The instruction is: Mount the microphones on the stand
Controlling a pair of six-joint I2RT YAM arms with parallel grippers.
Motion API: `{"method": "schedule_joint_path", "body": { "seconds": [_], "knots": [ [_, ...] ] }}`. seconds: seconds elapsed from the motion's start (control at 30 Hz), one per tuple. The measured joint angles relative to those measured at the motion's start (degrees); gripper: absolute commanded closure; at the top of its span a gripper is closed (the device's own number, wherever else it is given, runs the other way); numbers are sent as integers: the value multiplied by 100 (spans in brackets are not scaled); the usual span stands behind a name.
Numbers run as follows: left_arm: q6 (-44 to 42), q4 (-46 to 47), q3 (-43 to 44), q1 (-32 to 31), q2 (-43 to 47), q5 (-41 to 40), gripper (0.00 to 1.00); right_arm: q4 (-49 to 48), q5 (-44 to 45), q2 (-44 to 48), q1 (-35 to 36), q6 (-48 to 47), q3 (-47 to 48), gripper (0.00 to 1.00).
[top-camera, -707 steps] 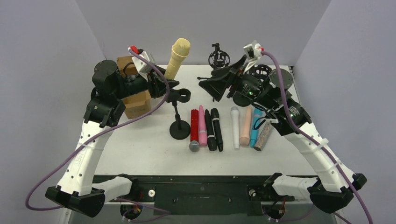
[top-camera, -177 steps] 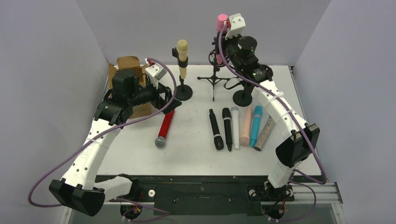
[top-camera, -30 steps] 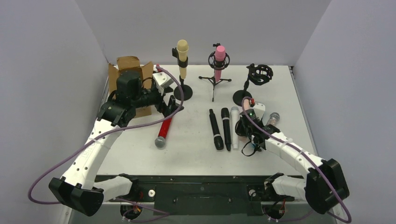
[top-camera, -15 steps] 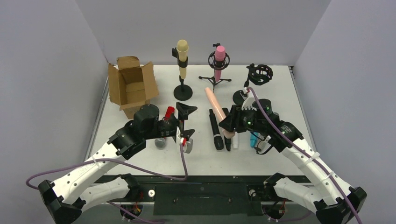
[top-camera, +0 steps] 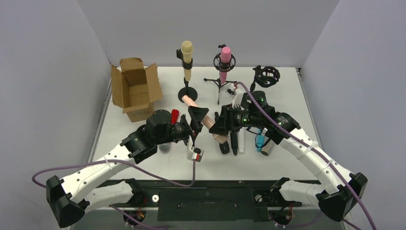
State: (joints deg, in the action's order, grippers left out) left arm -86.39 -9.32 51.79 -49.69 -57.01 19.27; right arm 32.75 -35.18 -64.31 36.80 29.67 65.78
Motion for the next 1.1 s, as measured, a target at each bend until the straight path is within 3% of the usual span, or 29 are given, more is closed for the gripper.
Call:
{"method": "schedule_joint_path", "body": {
  "seconds": [0.03,0.07,0.13,0.2,0.23,0.27,0.33,0.4,0.53,0.73,0.9,1.1],
  "knots": [
    [-37,-31,7,-11,-52,-55,42,-28,-48,-55,24,7,17,100],
    [-74,-92,35,-15,-111,-114,63,-50,-94,-101,50,13,31,100],
    [-92,-240,142,-15,-260,-247,83,-105,-181,-168,83,20,50,100],
    [-146,-442,256,-15,-391,-404,93,-160,-164,-197,79,61,85,100],
    [-116,-476,271,-15,-428,-461,96,-170,-133,-199,55,68,103,95],
    [-107,-490,304,-24,-476,-520,100,-173,-103,-201,33,72,122,76],
    [7,-501,389,-44,-538,-610,100,-144,-48,-212,22,57,195,53],
    [262,-459,450,-46,-555,-669,100,-59,33,-227,20,-26,341,40],
    [1506,-457,859,76,-750,-767,100,-46,85,-175,-144,-304,758,27],
    [4522,-361,1722,997,-922,-592,100,-916,391,581,-940,-378,669,23],
    [6577,-179,1873,1617,-914,-39,100,-2072,407,1261,-927,-345,107,22],
    [8105,-33,1978,1624,-944,874,100,-3104,439,763,-313,-407,44,21]
  ]
}}
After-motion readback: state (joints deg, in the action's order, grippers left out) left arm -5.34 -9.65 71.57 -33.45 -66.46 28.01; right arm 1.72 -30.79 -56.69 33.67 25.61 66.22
